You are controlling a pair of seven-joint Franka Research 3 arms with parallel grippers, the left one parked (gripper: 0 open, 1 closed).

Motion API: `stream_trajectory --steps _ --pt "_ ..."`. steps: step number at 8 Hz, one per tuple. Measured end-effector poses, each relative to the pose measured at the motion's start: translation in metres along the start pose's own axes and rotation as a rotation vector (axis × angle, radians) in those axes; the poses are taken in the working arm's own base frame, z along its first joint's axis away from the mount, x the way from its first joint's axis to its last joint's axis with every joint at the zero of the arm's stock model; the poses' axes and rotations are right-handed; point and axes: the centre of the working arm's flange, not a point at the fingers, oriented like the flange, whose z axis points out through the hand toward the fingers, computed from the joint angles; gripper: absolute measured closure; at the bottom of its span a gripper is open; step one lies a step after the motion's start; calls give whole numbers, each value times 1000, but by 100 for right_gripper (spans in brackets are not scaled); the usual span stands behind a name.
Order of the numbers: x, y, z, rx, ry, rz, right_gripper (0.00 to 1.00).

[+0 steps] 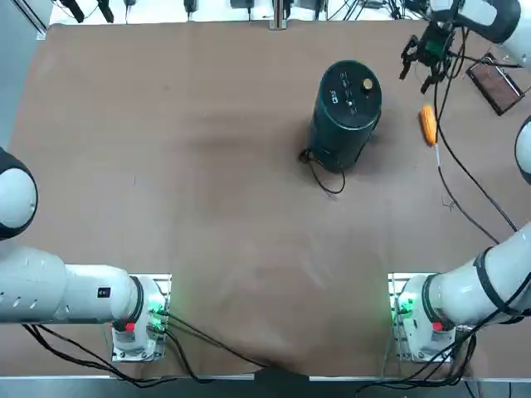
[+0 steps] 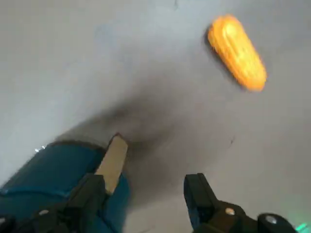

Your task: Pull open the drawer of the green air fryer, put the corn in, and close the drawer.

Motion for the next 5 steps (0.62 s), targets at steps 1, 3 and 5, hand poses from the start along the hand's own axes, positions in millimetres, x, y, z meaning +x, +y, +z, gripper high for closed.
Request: stream_trajectory --steps 1,3,5 --pt "-6 -6 11 24 -15 101 0" --pt "-17 -9 44 53 -50 245 0" --pt "-21 -1 72 63 -66 362 0"
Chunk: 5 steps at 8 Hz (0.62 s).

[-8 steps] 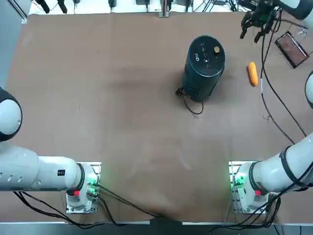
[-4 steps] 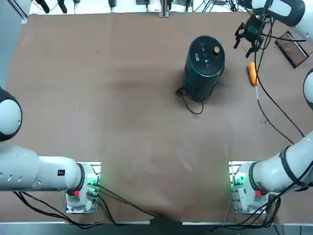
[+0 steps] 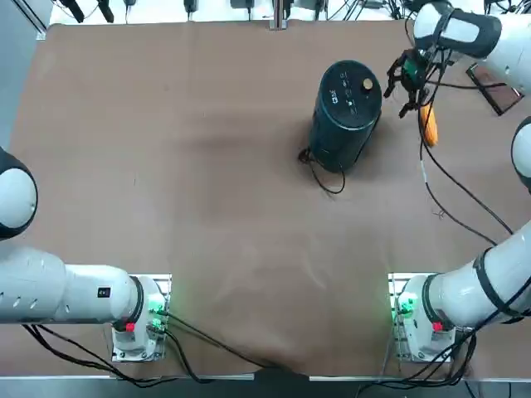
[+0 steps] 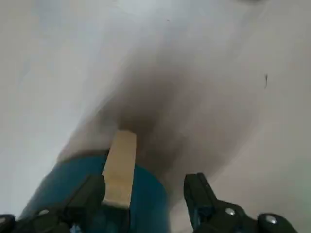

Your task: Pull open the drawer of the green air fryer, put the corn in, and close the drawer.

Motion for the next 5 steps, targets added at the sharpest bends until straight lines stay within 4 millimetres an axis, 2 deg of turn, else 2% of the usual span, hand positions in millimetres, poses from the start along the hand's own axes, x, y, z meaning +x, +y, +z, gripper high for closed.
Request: stream_trajectory --steps 2,5 --pt "-8 -1 10 8 -6 74 0" --pt "-11 -5 9 47 -52 197 0"
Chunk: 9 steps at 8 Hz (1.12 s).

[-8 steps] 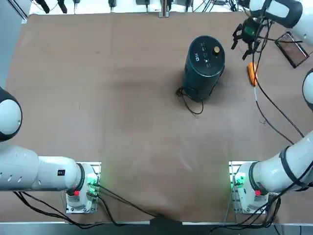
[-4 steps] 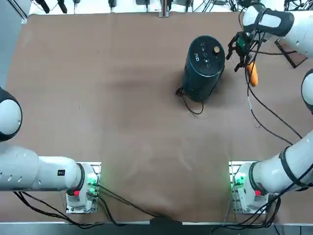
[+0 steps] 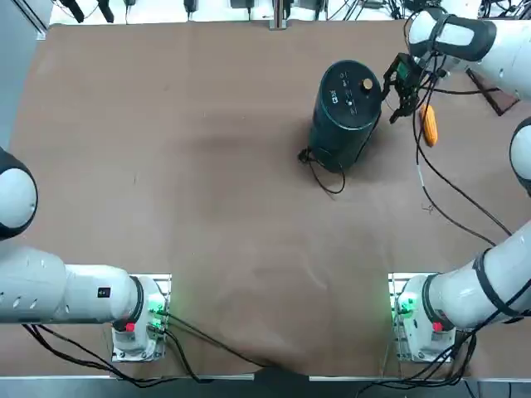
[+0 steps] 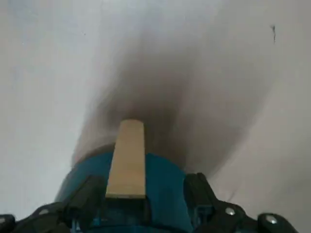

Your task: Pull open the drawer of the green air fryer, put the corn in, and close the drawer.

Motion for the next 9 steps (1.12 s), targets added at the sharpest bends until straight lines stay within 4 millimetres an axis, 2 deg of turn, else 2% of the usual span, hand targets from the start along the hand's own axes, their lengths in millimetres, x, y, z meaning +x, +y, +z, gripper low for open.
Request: stream_trajectory --steps 3,6,9 --pt "-4 -2 0 15 -14 82 0" --pt "-18 -7 7 14 -13 78 0" --pt "-19 -10 18 18 -1 75 2"
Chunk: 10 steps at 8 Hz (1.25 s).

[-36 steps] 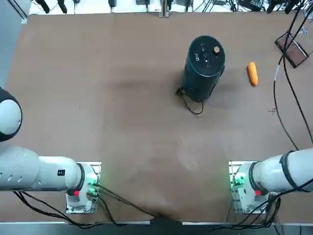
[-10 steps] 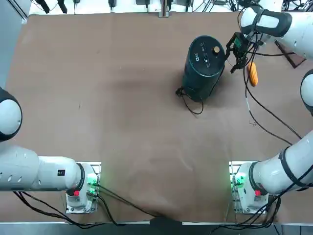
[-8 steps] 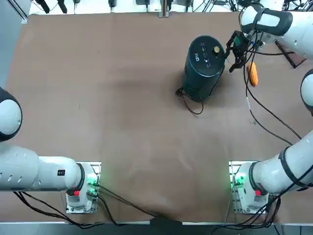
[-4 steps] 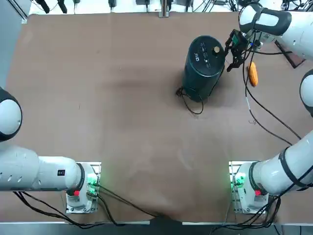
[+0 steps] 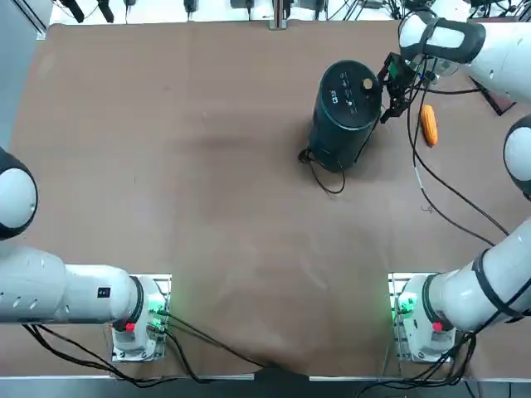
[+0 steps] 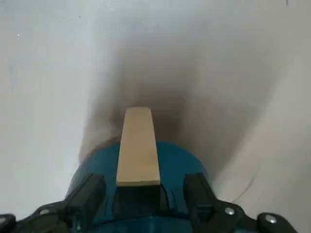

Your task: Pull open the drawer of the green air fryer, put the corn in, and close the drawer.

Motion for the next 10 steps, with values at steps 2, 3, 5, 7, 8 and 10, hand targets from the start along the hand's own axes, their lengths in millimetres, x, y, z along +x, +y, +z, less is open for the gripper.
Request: stream_trajectory --steps 2,3,5,7,8,10 --pt "-1 -1 5 -2 4 -2 13" --pt "-1 -1 6 -4 4 -2 25" --pt "1 -2 6 5 8 1 51" --pt "5 -2 4 10 10 7 53" --pt "9 -2 2 13 11 9 53" --pt "27 0 -4 24 10 6 53"
